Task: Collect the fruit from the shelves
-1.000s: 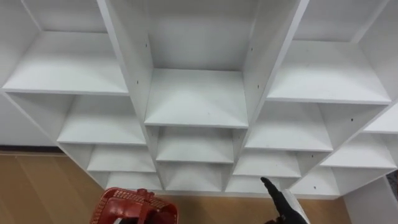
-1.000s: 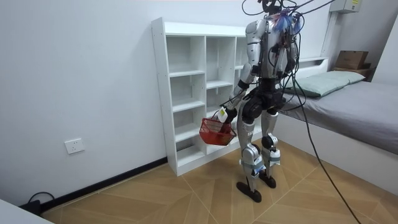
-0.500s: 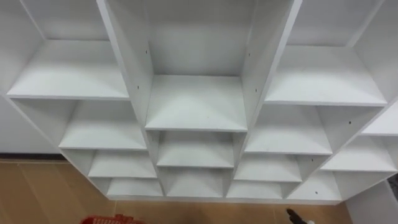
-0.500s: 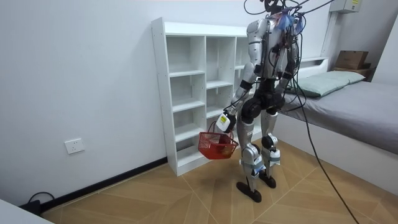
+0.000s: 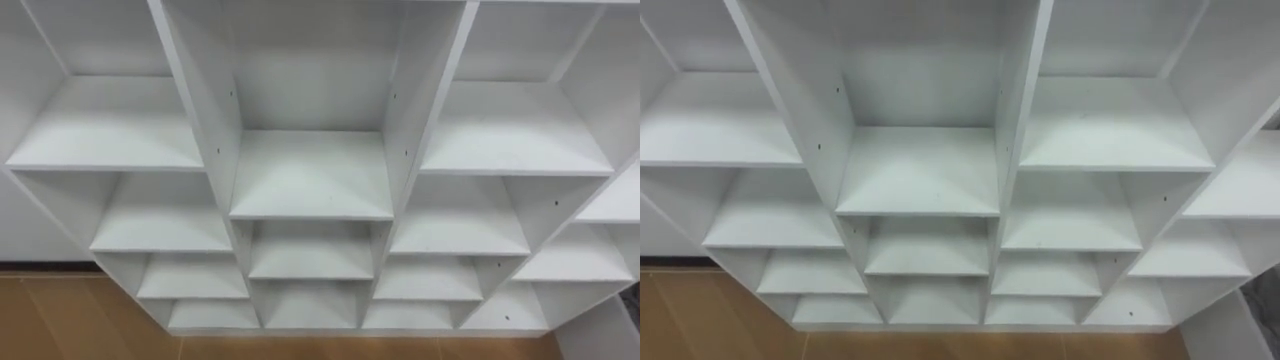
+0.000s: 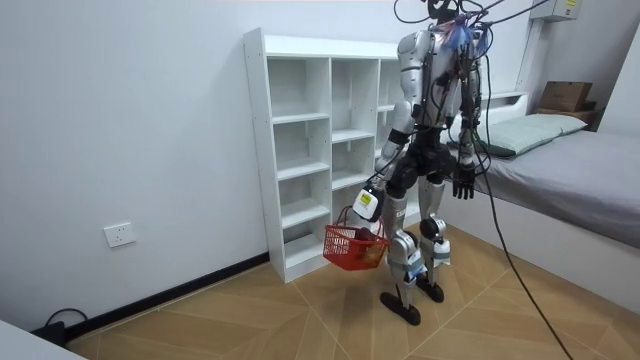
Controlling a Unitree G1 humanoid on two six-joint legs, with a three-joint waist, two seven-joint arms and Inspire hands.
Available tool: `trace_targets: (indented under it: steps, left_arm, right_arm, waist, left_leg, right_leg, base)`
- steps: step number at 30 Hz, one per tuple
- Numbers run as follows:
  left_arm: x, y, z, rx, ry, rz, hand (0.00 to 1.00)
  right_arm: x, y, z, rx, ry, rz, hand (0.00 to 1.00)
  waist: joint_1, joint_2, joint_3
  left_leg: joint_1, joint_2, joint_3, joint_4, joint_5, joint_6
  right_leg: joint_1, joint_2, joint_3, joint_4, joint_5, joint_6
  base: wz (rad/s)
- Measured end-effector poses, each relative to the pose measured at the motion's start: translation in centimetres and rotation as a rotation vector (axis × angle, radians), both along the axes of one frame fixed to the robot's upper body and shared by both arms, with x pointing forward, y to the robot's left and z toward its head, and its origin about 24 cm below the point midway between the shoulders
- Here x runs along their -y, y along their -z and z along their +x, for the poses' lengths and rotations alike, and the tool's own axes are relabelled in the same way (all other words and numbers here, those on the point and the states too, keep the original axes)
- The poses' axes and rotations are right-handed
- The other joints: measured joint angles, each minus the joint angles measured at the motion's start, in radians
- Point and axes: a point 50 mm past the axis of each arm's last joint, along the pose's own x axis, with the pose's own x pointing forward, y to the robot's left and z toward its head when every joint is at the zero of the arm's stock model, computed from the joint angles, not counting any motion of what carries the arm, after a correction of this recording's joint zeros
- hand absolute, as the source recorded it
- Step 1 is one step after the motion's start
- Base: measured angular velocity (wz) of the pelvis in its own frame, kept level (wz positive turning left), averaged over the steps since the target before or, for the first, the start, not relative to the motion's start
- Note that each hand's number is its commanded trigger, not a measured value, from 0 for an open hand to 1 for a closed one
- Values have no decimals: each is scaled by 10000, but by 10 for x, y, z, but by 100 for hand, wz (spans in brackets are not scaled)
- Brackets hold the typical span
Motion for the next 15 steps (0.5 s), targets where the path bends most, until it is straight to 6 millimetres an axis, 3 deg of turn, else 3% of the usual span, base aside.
trace_targets:
  steps: [8,15]
  left_arm:
    - [10,3,7,-136,686,-206,100]
    - [12,3,10,-517,1629,-91,100]
  right_arm:
    - [1,0,30,359,-883,-224,0]
    - [-1,1,30,107,-1065,-140,0]
  waist:
    - [-2,23,16]
    - [-65,-22,51]
  left_leg:
    - [-11,-4,-53,-9,-1,0]
    - [69,-23,-203,-11,-8,-9]
  right_leg:
    - [7,-9,-82,-20,-4,2]
    - [213,-28,-145,-29,-70,11]
  base:
    - [1]
    - [6]
